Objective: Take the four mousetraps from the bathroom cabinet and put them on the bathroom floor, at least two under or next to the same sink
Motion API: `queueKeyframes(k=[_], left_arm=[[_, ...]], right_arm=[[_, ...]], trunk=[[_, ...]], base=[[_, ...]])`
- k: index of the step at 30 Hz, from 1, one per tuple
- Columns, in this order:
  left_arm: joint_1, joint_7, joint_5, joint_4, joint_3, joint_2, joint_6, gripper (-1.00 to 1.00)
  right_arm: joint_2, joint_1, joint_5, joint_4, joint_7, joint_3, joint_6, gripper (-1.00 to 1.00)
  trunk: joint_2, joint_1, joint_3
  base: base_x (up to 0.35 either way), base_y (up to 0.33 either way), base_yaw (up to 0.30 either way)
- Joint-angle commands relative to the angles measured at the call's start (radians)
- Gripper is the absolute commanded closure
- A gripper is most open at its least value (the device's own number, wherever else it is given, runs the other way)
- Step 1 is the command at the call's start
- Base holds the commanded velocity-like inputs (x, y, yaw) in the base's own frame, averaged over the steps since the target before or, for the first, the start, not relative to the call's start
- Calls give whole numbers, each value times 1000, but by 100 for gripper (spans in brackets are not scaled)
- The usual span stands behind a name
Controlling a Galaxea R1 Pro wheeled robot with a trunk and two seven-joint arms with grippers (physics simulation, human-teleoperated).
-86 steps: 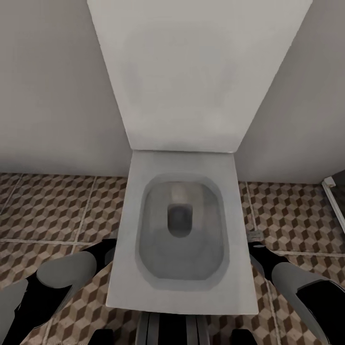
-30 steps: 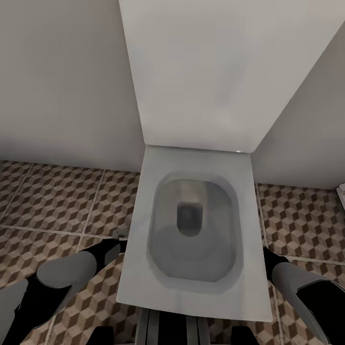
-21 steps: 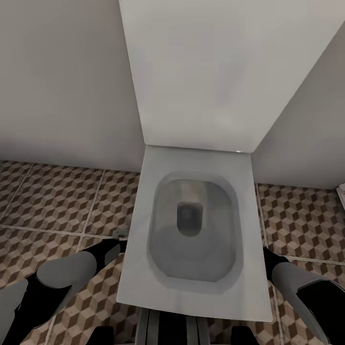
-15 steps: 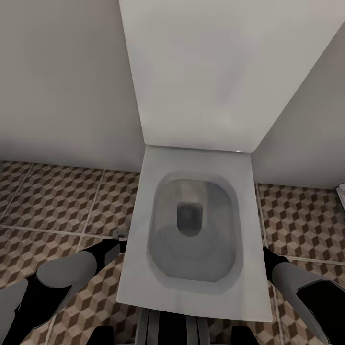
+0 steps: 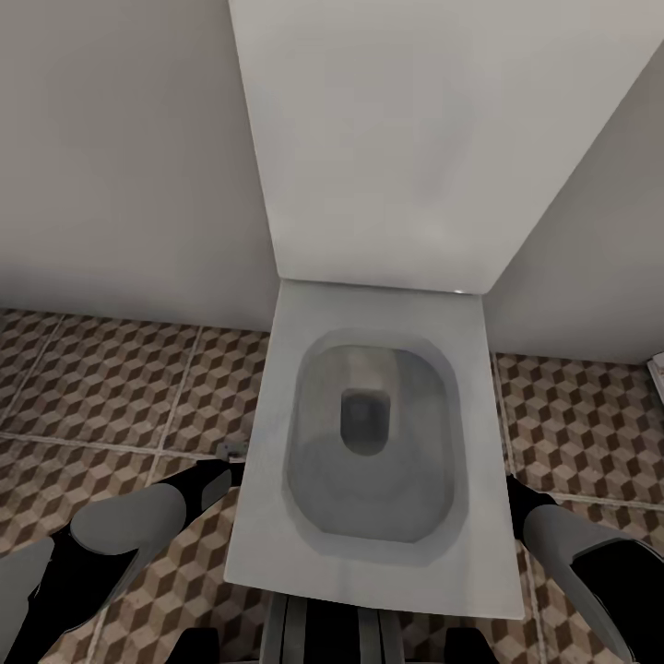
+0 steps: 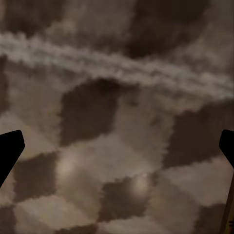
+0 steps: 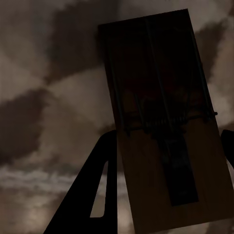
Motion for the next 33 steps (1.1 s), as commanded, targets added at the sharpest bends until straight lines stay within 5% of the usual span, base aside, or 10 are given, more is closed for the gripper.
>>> queueKeyframes(k=[1,2,3,33], left_arm=[[0,0,0,0,0,0,0,-100],[0,0,0,0,0,0,0,-100],[0,0,0,0,0,0,0,-100],[0,0,0,0,0,0,0,-100]], right_arm=[[0,0,-2,0,1,0,0,100],[0,0,-2,0,1,0,0,100],[0,0,-2,0,1,0,-1,-100],[0,0,-3,0,1,0,0,-100]], trunk=[[0,0,0],[0,0,0],[0,0,0],[0,0,0]], base=[[0,0,0],[0,0,0],[0,0,0],[0,0,0]])
